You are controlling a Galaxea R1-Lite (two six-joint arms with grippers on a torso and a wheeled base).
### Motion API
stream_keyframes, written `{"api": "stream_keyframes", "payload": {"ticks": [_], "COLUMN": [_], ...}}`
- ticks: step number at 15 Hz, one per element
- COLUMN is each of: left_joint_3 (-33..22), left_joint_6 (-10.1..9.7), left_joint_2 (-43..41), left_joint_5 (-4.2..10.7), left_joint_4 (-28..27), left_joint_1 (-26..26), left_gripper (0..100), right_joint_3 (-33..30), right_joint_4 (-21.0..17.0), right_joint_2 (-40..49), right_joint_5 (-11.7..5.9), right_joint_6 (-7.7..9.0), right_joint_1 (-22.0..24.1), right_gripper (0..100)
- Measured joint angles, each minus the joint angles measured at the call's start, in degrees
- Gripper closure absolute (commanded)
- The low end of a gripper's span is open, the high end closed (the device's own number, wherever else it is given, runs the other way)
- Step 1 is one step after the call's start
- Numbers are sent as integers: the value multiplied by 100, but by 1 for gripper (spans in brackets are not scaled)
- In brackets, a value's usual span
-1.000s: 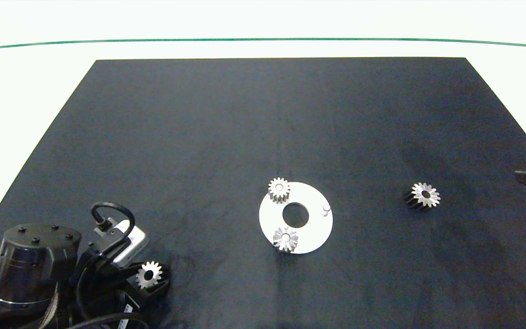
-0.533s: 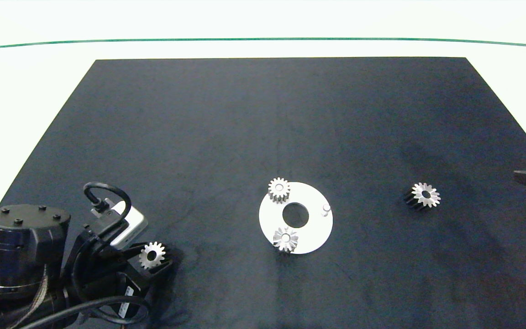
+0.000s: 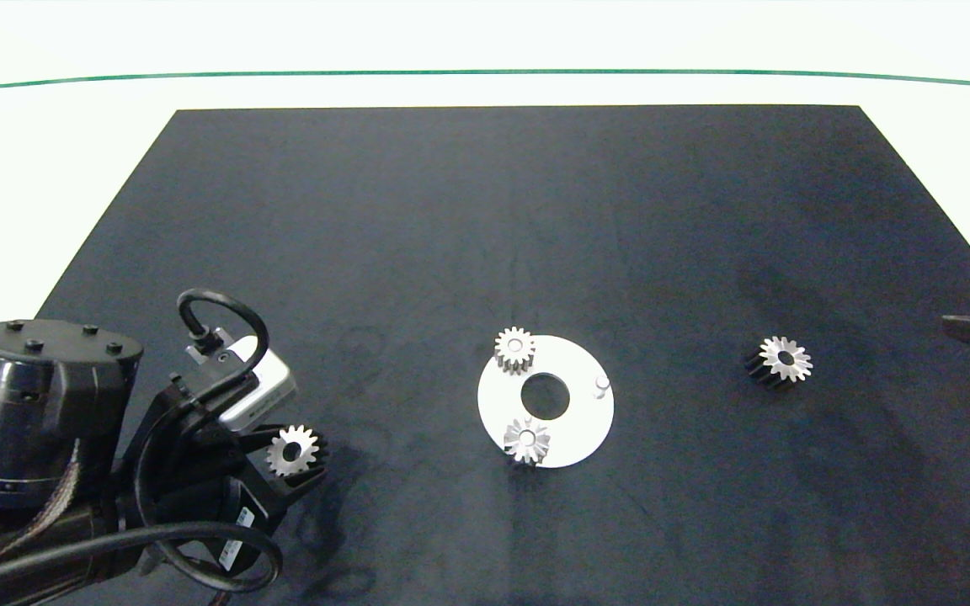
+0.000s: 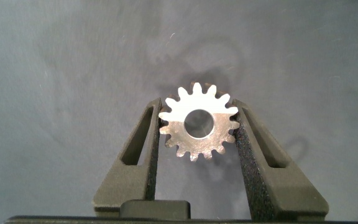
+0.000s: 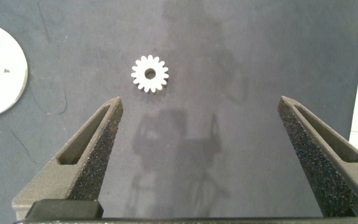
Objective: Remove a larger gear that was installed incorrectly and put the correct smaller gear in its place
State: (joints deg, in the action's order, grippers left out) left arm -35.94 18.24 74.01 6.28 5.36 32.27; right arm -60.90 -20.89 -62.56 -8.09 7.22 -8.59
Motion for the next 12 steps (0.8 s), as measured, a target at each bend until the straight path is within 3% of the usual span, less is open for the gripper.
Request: {"api": "stream_keyframes", "payload": {"ticks": [4, 10, 12], "left_joint_3": [-855, -1438, -1747], "left_joint_6": [-9, -13, -22], "left_joint_2": [-127, 341, 653], "left_joint_5": [485, 607, 800], "left_joint_4": [-709, -775, -773], "left_joint_1": [891, 1318, 1503], "left_gripper": [84, 84, 84], "right_joint_3": [-59, -72, -59], "right_joint_4": [0, -21, -190], "right_joint_2": [44, 438, 645], "right_joint_5": [24, 24, 18], "right_joint_6": [-17, -50, -50], "right_joint_1": [20, 155, 293], "right_gripper": [0, 0, 0]}}
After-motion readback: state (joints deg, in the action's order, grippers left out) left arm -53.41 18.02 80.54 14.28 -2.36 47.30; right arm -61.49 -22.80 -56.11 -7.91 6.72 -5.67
